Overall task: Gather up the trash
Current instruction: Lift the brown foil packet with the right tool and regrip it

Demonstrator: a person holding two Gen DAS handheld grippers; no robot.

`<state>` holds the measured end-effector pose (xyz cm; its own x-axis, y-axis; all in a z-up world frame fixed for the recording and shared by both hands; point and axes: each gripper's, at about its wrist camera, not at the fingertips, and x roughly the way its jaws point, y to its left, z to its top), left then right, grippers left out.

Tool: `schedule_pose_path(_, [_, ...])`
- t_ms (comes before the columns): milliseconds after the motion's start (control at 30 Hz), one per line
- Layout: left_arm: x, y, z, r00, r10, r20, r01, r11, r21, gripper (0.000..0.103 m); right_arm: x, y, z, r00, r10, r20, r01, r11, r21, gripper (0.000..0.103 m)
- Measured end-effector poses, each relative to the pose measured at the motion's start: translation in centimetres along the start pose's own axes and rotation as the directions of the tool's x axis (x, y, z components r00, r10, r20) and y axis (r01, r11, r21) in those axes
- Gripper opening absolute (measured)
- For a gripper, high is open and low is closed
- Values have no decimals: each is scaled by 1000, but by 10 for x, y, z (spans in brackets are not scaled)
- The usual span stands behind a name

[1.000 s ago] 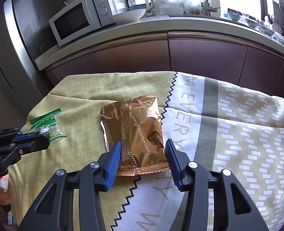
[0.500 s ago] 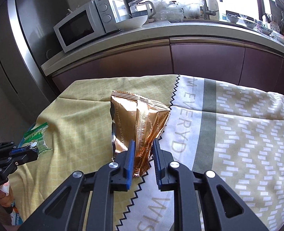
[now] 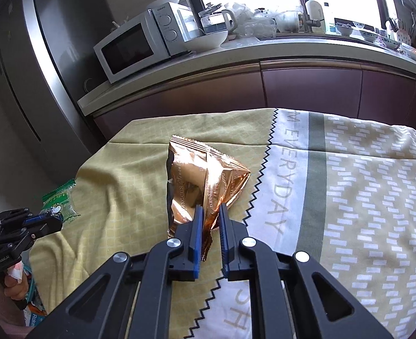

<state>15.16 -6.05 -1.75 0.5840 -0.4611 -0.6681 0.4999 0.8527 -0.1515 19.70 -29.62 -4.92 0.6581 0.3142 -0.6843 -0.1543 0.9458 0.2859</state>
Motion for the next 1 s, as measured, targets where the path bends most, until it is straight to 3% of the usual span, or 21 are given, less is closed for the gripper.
schedule_pose_path(467, [-35,12,-27,1000,23,14,-22,1000,-13,10,-22,51,-17,988,148,31,-147,988,-39,10])
schedule_pose_path(1000, [-71,28,-49,997,68,37,-67,997,-33,10,-19,102,-26,971,238,10,-236,967,-92,10])
